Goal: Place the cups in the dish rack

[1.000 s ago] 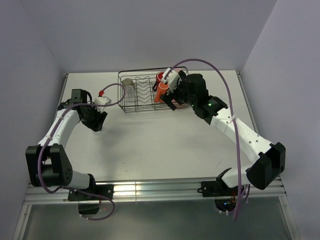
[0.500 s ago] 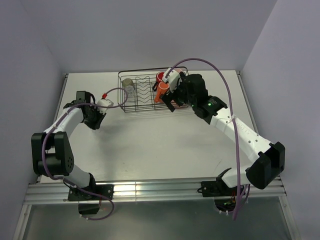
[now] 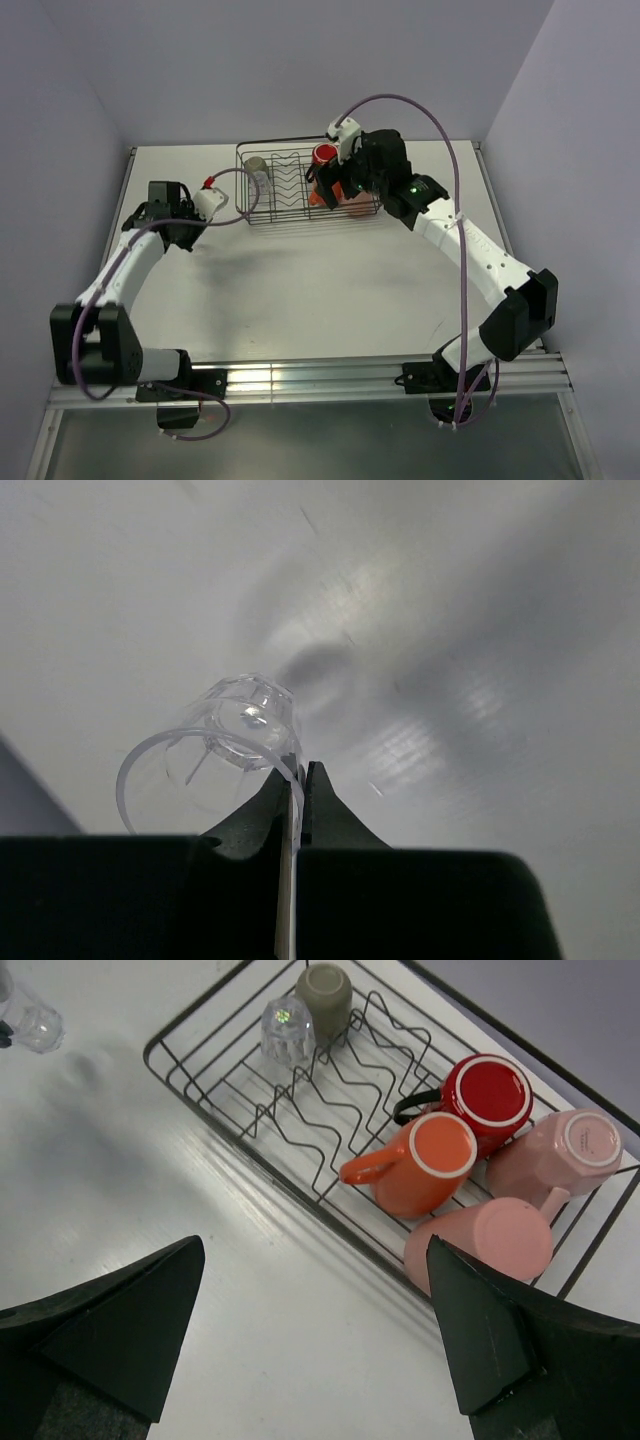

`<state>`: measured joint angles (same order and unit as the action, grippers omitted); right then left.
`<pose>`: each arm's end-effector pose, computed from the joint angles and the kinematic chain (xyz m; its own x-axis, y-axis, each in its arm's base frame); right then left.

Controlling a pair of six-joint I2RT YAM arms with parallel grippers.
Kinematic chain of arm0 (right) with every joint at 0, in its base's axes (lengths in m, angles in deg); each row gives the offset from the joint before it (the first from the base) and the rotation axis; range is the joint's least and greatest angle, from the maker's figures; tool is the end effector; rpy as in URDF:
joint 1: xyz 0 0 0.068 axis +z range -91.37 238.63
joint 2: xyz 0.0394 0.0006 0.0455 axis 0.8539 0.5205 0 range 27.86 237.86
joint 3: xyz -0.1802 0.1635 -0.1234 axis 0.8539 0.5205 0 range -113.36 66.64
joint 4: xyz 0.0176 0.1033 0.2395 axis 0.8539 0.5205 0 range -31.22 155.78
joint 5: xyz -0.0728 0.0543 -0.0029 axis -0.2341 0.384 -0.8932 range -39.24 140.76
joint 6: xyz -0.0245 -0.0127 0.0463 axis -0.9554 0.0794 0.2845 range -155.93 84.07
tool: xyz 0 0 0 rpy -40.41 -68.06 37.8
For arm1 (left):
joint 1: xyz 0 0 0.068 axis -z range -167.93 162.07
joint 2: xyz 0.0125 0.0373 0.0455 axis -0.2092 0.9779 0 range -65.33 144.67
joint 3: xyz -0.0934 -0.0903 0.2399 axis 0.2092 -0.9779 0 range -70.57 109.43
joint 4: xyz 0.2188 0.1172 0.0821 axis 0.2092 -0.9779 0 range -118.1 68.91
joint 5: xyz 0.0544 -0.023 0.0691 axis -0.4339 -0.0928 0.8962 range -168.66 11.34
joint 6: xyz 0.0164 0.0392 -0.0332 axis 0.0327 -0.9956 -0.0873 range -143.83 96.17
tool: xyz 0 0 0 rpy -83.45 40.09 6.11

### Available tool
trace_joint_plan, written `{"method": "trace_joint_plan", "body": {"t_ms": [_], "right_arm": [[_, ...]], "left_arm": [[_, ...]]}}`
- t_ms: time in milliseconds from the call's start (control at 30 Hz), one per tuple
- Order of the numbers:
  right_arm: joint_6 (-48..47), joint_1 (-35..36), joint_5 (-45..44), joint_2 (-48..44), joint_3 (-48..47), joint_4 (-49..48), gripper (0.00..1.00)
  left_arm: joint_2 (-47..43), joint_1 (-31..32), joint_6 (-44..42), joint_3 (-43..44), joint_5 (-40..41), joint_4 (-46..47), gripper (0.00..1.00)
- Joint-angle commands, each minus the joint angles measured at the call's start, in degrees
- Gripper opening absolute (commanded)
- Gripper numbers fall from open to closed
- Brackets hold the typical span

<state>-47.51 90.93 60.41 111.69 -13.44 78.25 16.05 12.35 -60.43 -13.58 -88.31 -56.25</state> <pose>0.2843 0.1869 0.3768 -0.1948 -0.3570 -0.9136 -0.7105 0.6935 -0.1196 0.2835 -0.0073 0.2339 -0.6385 0.5908 -0.4932 0.5859 0.7887 0.1862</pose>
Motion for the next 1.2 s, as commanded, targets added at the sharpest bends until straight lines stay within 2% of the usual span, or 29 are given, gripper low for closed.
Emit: {"method": "trace_joint_plan", "body": {"t_ms": [0, 67, 200, 267, 367, 433, 467, 500, 533, 567, 600, 733, 833, 1000, 1167], "right_arm": [[5.4, -1.8, 2.8, 0.2, -7.0, 0.7, 1.00], [7.3, -2.4, 4.2, 0.6, -10.3, 1.9, 1.00], [10.3, -3.7, 7.8, 1.2, -14.4, 4.3, 1.00], [14.3, -4.2, 8.5, 1.4, -16.2, 4.4, 1.00], [19.3, -5.1, 12.1, 1.2, -17.5, 3.9, 1.00], [22.5, -5.9, 15.0, 1.4, -17.5, 3.6, 1.00], [23.4, -5.9, 17.4, 1.4, -16.9, 3.2, 1.00], [24.1, -6.0, 18.6, 1.5, -16.3, 2.2, 1.00], [26.0, -6.0, 19.4, 1.6, -15.7, 1.7, 1.00], [27.0, -6.0, 20.9, 1.7, -14.4, 0.9, 1.00], [28.2, -6.0, 21.8, 1.9, -13.8, -0.6, 1.00], [35.4, -6.0, 25.8, 3.1, -11.4, -4.1, 1.00], [41.2, -5.9, 29.3, 4.6, -10.2, -7.7, 1.00], [51.7, -4.4, 34.5, 8.7, -9.3, -14.6, 1.00], [55.1, -1.8, 38.1, 11.2, -8.3, -18.3, 1.00]], "left_arm": [[-14.6, 5.3, 0.7, -2.0, 4.6, 12.2, 0.00], [-22.3, 9.5, -1.8, -7.1, 8.4, 20.9, 0.00], [-31.4, 17.9, -10.4, -16.2, 16.0, 37.1, 0.00], [-35.1, 21.2, -13.5, -20.9, 17.6, 46.7, 0.00], [-39.0, 24.6, -20.5, -26.5, 17.8, 55.8, 0.00], [-41.3, 26.5, -29.6, -33.3, 16.8, 68.5, 0.00], [-41.6, 28.3, -33.5, -36.1, 15.8, 73.8, 0.00], [-41.5, 28.8, -41.9, -39.5, 14.5, 86.5, 0.00], [-39.8, 29.1, -46.0, -45.5, 10.7, 92.8, 0.00], [-38.4, 29.1, -49.1, -48.0, 9.0, 98.5, 0.00], [-36.7, 29.2, -54.1, -50.1, 7.4, 107.9, 0.00], [-26.6, 30.0, -62.9, -55.4, 1.8, 123.0, 0.00], [-22.2, 32.0, -66.0, -54.0, 2.9, 127.9, 0.00], [-20.1, 34.7, -68.9, -51.5, 2.6, 129.7, 0.00], [-20.2, 37.3, -70.4, -50.5, 4.6, 129.6, 0.00]]}}
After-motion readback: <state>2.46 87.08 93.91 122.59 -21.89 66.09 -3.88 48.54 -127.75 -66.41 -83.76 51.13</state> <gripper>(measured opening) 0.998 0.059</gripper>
